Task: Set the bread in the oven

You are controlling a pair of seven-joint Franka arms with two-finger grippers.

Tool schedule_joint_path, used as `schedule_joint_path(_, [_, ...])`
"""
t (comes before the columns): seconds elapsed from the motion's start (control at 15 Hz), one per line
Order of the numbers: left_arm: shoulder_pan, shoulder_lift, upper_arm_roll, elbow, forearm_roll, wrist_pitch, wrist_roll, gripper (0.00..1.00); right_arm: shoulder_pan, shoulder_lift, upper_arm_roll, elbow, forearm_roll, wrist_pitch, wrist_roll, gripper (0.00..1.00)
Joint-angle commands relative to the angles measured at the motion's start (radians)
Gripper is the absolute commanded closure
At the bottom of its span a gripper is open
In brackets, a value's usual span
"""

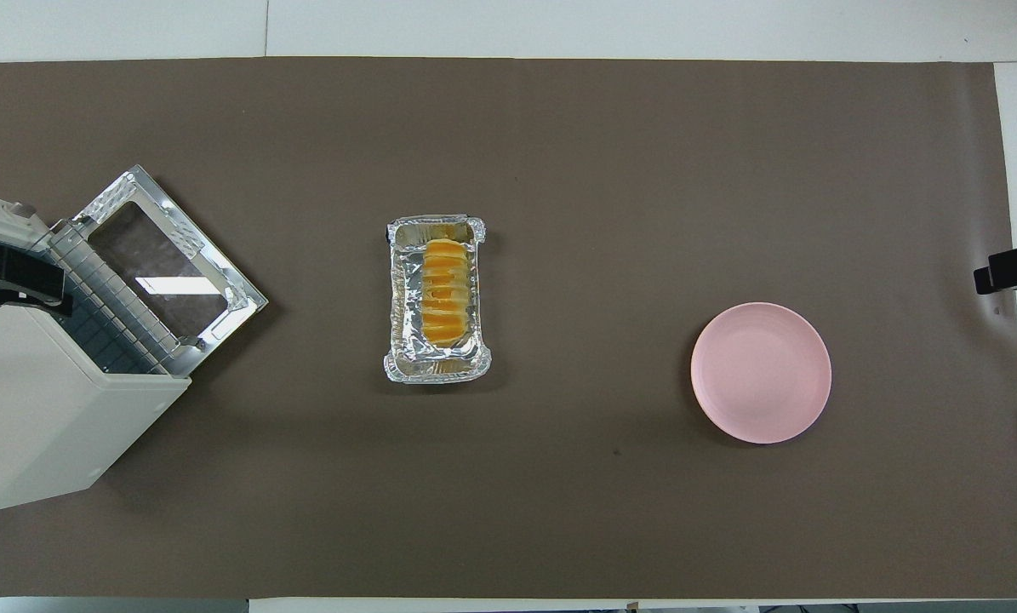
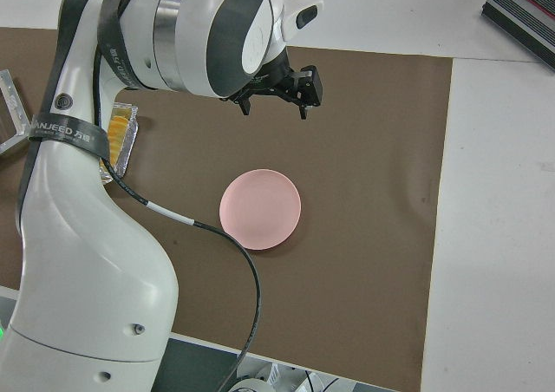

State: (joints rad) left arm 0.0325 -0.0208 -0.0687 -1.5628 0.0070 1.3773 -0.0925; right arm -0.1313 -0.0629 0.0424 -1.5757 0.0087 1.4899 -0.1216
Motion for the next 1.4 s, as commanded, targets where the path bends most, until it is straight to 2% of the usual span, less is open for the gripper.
schedule_joint_path(0.0, [-0.005,-0.024,0.010,-0.022,-0.016,-0.003,-0.007,0.00,-0.001,-0.012,0.001,-0.018,-0.004,0.013,-0.009,0.00])
schedule_joint_path(0.4, [-0.011,-0.022,0.006,-0.019,-0.025,0.005,-0.024,0.00,-0.001,-0.017,-0.002,-0.020,-0.003,-0.030,-0.015,0.00])
schedule_joint_path(0.6, [-0.101,-0.022,-0.043,-0.028,-0.033,0.143,-0.101,0.00,0.001,-0.017,-0.002,-0.020,-0.003,-0.030,-0.016,0.00])
schedule_joint_path(0.8, [-0.265,-0.007,-0.056,-0.060,-0.042,0.280,-0.353,0.00,0.001,-0.017,-0.002,-0.020,-0.003,-0.030,-0.015,0.00])
schedule_joint_path(1.0, [-0.382,0.132,-0.053,-0.005,-0.108,0.374,-0.497,0.00,0.001,-0.017,-0.002,-0.020,-0.003,-0.030,-0.015,0.00])
schedule_joint_path(1.14, [-0.468,0.273,-0.048,0.050,-0.098,0.423,-0.596,0.00,0.001,-0.017,-0.002,-0.020,-0.003,-0.030,-0.015,0.00])
schedule_joint_path(1.2, [-0.483,0.319,-0.048,0.049,-0.061,0.477,-0.621,0.00,0.001,-0.017,-0.002,-0.020,-0.003,-0.030,-0.016,0.00])
schedule_joint_path(1.34, [-0.491,0.361,-0.049,-0.037,-0.024,0.593,-0.633,0.00,0.001,-0.017,-0.002,-0.020,-0.003,-0.030,-0.015,0.00])
